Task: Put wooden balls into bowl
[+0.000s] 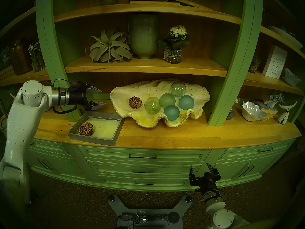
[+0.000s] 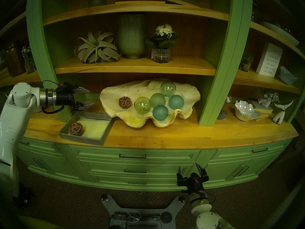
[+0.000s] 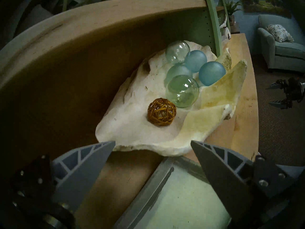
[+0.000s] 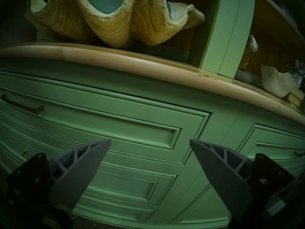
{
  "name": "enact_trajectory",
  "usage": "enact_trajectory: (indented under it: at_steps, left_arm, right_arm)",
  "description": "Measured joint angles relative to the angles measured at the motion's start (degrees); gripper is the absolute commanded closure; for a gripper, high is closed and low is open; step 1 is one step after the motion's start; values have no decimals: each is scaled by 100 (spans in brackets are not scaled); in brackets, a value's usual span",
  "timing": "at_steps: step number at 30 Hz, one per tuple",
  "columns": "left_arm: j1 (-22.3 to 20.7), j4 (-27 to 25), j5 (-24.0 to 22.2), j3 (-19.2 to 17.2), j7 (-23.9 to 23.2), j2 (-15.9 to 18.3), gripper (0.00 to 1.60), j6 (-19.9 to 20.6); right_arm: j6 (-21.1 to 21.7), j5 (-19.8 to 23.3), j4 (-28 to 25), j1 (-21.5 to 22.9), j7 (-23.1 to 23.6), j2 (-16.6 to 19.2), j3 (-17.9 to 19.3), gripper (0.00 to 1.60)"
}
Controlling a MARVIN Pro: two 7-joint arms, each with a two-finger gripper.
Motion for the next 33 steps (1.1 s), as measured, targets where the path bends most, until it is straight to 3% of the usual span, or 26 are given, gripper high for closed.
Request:
enact_trajectory:
  at_steps: [9, 17, 26, 33]
  left_arm:
    - [842, -279, -46, -895, -559, 369, 0, 13]
    - [1541, -294, -35, -1674, -1092, 399, 0, -8]
    - [2348, -500, 198, -2599, -1371, 0, 0, -298]
    - [2701, -673, 548, -2691, -1118, -328, 0, -687]
  right_arm:
    - [0, 0, 2, 0, 0, 0, 0, 0]
    - [0, 0, 3, 0, 0, 0, 0, 0]
    - [0, 0, -3, -1, 0, 0, 0, 0]
    - [1, 0, -14, -2, 0, 2, 1, 0]
